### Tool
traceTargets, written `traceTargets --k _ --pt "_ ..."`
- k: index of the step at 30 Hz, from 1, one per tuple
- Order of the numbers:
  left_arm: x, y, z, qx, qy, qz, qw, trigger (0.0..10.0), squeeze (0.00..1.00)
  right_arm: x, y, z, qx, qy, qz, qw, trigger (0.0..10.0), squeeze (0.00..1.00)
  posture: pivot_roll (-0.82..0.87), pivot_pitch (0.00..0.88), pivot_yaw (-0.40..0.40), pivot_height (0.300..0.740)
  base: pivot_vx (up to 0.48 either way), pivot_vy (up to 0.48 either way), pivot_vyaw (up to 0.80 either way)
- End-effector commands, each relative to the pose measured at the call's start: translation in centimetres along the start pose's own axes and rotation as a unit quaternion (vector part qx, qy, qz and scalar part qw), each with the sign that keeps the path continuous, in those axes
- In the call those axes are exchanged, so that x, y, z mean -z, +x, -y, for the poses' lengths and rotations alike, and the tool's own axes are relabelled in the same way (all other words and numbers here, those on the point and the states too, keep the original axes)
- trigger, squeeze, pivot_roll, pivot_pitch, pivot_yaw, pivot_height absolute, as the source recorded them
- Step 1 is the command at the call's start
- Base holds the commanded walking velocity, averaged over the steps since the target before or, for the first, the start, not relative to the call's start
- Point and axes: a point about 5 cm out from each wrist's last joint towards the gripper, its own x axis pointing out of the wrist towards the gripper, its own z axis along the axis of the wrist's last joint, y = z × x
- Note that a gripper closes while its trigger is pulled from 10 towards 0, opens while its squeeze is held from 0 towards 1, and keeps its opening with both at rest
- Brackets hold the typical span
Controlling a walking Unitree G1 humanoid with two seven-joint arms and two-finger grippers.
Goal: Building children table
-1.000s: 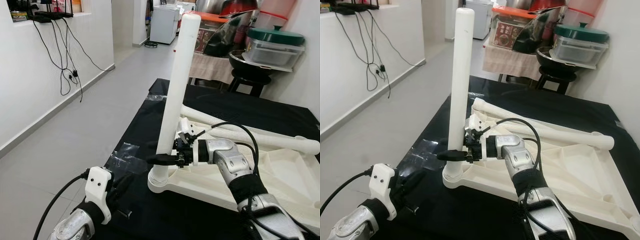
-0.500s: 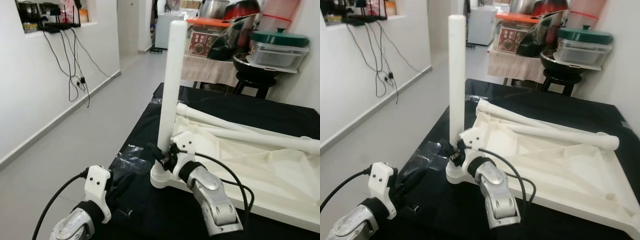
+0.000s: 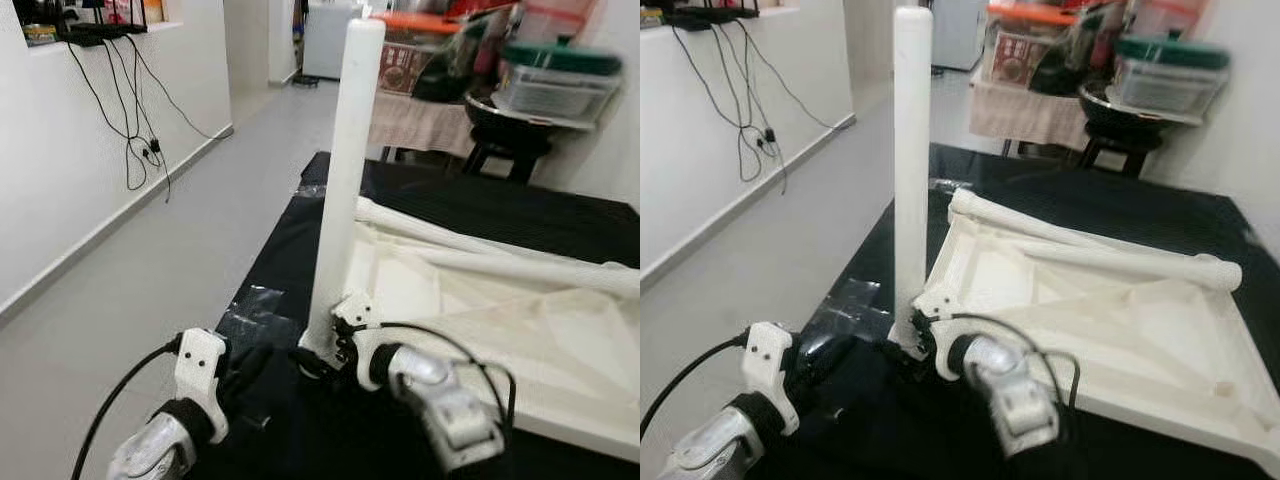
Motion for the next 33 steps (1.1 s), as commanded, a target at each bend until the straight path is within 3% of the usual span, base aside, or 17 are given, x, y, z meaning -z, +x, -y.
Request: traceTargets --k 1,8,12,16,17,26,27,28,30,31,32,33 --pt "0.3 0.2 0.2 0.005 -0.006 -0.005 1.000 10.0 0.00 -1.3 -0.1 0.0 -0.071 -0.026 0.027 0.997 10.0 0.00 0.10 0.000 -0.120 0.740 0.000 0.000 0.00" --pt "0.5 0.2 0.2 0.004 -0.006 -0.006 1.000 10.0 0.00 -3.7 -0.4 1.8 -0.171 -0.060 0.038 0.983 10.0 0.00 0.11 0.000 -0.124 0.740 0.000 0.000 0.00" --pt "0.6 0.2 0.1 0.003 -0.007 -0.008 1.000 10.0 0.00 -4.7 -0.3 2.9 -0.228 -0.055 0.033 0.971 10.0 0.00 0.12 0.000 -0.118 0.740 0.000 0.000 0.00" --pt "0.6 0.2 0.1 0.003 -0.007 -0.008 1.000 10.0 0.00 -4.8 -0.2 3.1 -0.233 -0.055 0.031 0.970 10.0 0.00 0.12 0.000 -0.118 0.740 0.000 0.000 0.00" --pt "0.6 0.2 0.2 0.003 -0.007 -0.008 1.000 10.0 0.00 -4.9 -0.1 3.2 -0.234 -0.054 0.031 0.970 0.1 0.00 0.12 0.000 -0.119 0.740 0.000 0.000 0.00" --pt "0.5 0.1 0.3 0.003 -0.007 -0.007 1.000 10.0 0.00 -4.5 -0.5 3.3 -0.239 -0.048 0.041 0.969 0.0 0.00 0.12 0.000 -0.115 0.740 0.000 0.000 0.00" --pt "0.4 -0.1 0.4 0.004 -0.008 -0.006 1.000 10.0 0.00 -3.4 -0.9 2.9 -0.176 -0.035 0.048 0.983 0.0 0.00 0.11 0.000 -0.116 0.740 0.000 0.000 0.00" --pt "0.4 -0.1 0.4 0.004 -0.008 -0.006 1.000 10.0 0.00 -3.4 -0.9 2.9 -0.176 -0.035 0.048 0.983 0.0 0.00 0.11 0.000 -0.116 0.740 0.000 0.000 0.00" --pt "0.3 -0.2 0.4 0.005 -0.008 -0.006 1.000 10.0 0.00 -1.9 -0.6 1.9 -0.083 -0.008 0.048 0.995 0.0 0.00 0.11 0.000 -0.122 0.740 0.000 0.000 0.00" --pt "0.3 -0.2 0.4 0.005 -0.008 -0.006 1.000 10.0 0.00 -1.9 -0.6 1.9 -0.083 -0.008 0.048 0.995 0.0 0.00 0.11 0.000 -0.122 0.740 0.000 0.000 0.00" --pt "0.2 -0.3 0.4 0.005 -0.008 -0.006 1.000 10.0 0.00 -1.1 -0.1 1.2 -0.011 0.015 0.048 0.999 0.0 0.00 0.11 0.000 -0.122 0.740 0.000 0.000 0.00" --pt "0.2 -0.4 0.3 0.005 -0.008 -0.006 1.000 10.0 0.00 0.4 0.6 -0.5 0.082 0.070 0.034 0.994 0.0 0.00 0.09 0.000 -0.116 0.740 0.000 0.000 0.00"
